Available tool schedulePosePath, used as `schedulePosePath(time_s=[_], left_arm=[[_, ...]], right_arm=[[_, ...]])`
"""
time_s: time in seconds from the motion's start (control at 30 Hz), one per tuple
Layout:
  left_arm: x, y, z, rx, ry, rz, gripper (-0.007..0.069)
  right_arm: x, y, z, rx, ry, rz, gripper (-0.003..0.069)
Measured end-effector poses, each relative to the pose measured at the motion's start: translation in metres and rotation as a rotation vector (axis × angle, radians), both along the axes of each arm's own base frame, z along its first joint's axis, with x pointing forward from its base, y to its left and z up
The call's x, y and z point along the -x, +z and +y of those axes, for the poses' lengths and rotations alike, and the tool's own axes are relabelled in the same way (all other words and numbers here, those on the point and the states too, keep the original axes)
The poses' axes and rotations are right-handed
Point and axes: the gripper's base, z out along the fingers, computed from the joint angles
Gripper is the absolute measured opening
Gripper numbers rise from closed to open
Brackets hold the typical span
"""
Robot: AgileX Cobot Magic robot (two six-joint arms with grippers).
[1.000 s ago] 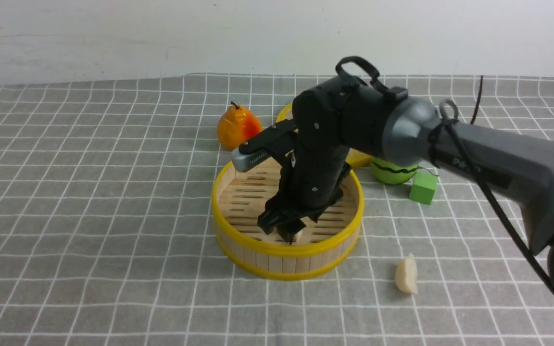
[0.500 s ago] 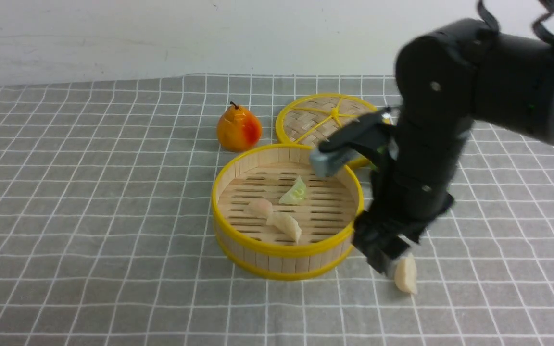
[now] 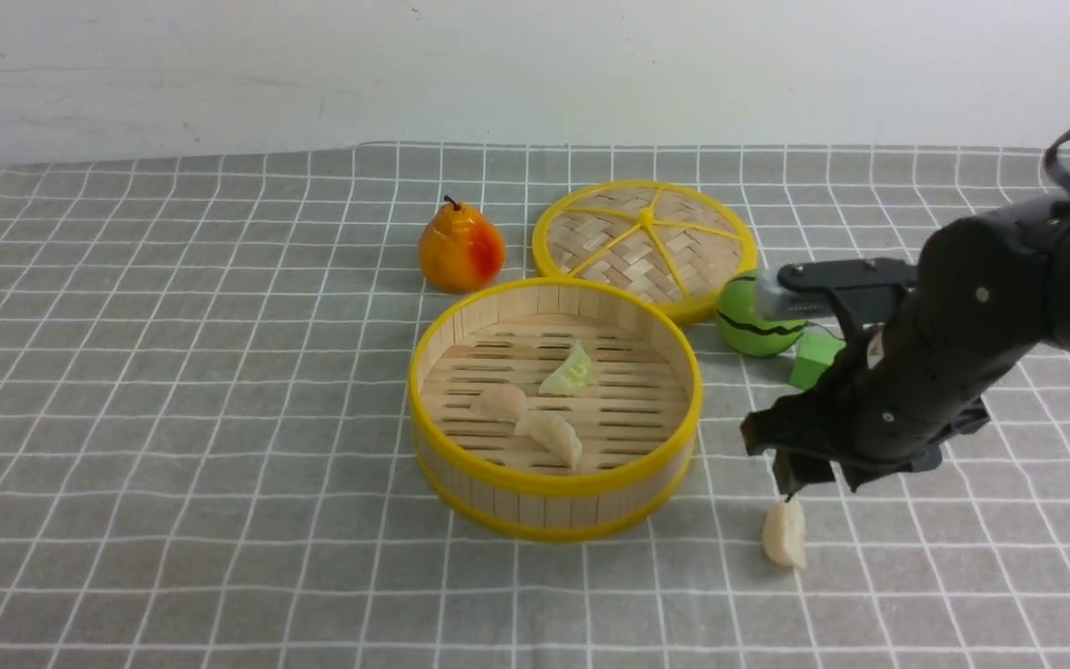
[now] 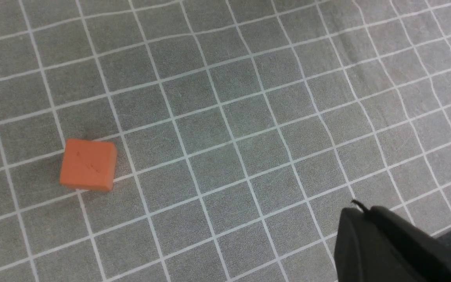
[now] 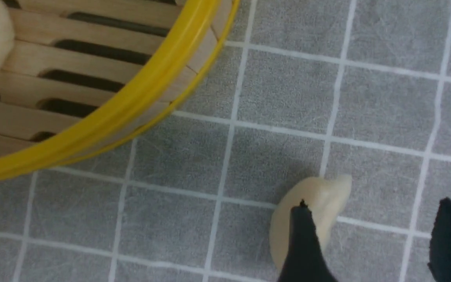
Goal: Put the dumplings into the steamer on the table with the grey tablecloth.
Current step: 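Reach for and grasp a dumpling lying on the table beside the steamer, then place the dumpling in the bamboo steamer basket with the right gripper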
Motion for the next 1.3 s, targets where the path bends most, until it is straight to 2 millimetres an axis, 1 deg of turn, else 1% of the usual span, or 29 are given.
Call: schedulePosePath(time_s=[0.07, 0.1, 0.17, 0.27, 0.33, 0.4, 0.5, 0.53, 0.57, 0.7, 0.77, 0.8, 0.83, 0.87, 0.9, 0.93, 0.97, 1.0, 1.1, 1.17, 1.2, 1.23, 1.27, 1.3], left_arm=[[0.000, 0.000, 0.000, 0.000, 0.000, 0.000, 0.0011], [0.000, 0.000, 0.000, 0.000, 0.000, 0.000, 0.0012], [0.000, 0.000, 0.000, 0.000, 0.000, 0.000, 0.0013], [0.000, 0.000, 0.000, 0.000, 0.000, 0.000, 0.0015], [0.000, 0.000, 0.000, 0.000, 0.000, 0.000, 0.0017], [0.000, 0.000, 0.000, 0.000, 0.000, 0.000, 0.0017], [0.000, 0.000, 0.000, 0.000, 0.000, 0.000, 0.0020], [0.000, 0.000, 0.000, 0.000, 0.000, 0.000, 0.0020], [0.000, 0.000, 0.000, 0.000, 0.000, 0.000, 0.0020], [0.000, 0.000, 0.000, 0.000, 0.000, 0.000, 0.0024], [0.000, 0.000, 0.000, 0.000, 0.000, 0.000, 0.0025], [0.000, 0.000, 0.000, 0.000, 0.000, 0.000, 0.0027], [0.000, 0.000, 0.000, 0.000, 0.000, 0.000, 0.0028], [0.000, 0.000, 0.000, 0.000, 0.000, 0.000, 0.0028], [0.000, 0.000, 0.000, 0.000, 0.000, 0.000, 0.0028], [0.000, 0.000, 0.000, 0.000, 0.000, 0.000, 0.0028], [0.000, 0.000, 0.000, 0.000, 0.000, 0.000, 0.0028], [0.000, 0.000, 0.000, 0.000, 0.000, 0.000, 0.0028], [0.000, 0.000, 0.000, 0.000, 0.000, -0.001, 0.0032], [0.000, 0.000, 0.000, 0.001, 0.000, -0.002, 0.0036], [0.000, 0.000, 0.000, 0.001, 0.000, -0.002, 0.0036], [0.000, 0.000, 0.000, 0.001, 0.000, -0.002, 0.0037], [0.000, 0.000, 0.000, 0.001, 0.000, -0.002, 0.0038], [0.000, 0.000, 0.000, 0.001, 0.000, -0.002, 0.0039]], right_arm=[[-0.002, -0.009, 0.002, 0.006, 0.001, 0.017, 0.0427], [-0.004, -0.019, 0.004, 0.012, 0.003, 0.034, 0.0437], [-0.007, -0.031, 0.005, 0.021, 0.004, 0.056, 0.0448], [-0.009, -0.042, 0.006, 0.028, 0.003, 0.078, 0.0452], [-0.009, -0.044, 0.006, 0.030, 0.003, 0.083, 0.0446], [-0.009, -0.044, 0.006, 0.030, 0.003, 0.083, 0.0424], [-0.009, -0.044, 0.006, 0.030, 0.003, 0.083, 0.0364], [-0.009, -0.044, 0.006, 0.032, 0.004, 0.087, 0.0301], [-0.008, -0.044, 0.006, 0.031, 0.003, 0.089, 0.0279], [-0.007, -0.043, 0.005, 0.045, 0.038, 0.097, 0.0282], [-0.005, -0.036, 0.005, 0.057, 0.070, 0.101, 0.0282], [-0.005, -0.029, 0.005, 0.060, 0.087, 0.098, 0.0282], [-0.007, -0.015, 0.009, 0.053, 0.109, 0.076, 0.0282], [-0.006, -0.015, 0.009, 0.054, 0.113, 0.078, 0.0282], [-0.009, 0.003, 0.014, 0.041, 0.141, 0.047, 0.0282], [-0.011, 0.024, 0.024, 0.021, 0.185, 0.001, 0.0282], [-0.012, 0.032, 0.029, 0.010, 0.205, -0.020, 0.0282], [-0.014, 0.048, 0.040, -0.017, 0.247, -0.068, 0.0282], [-0.021, 0.070, 0.069, -0.068, 0.313, -0.167, 0.0282], [-0.031, 0.071, 0.084, -0.092, 0.322, -0.207, 0.0282], [-0.032, 0.069, 0.085, -0.091, 0.322, -0.203, 0.0282], [-0.041, 0.063, 0.092, -0.101, 0.312, -0.212, 0.0282], [-0.044, 0.060, 0.093, -0.103, 0.307, -0.209, 0.0282], [-0.051, 0.052, 0.097, -0.106, 0.294, -0.200, 0.0282]])
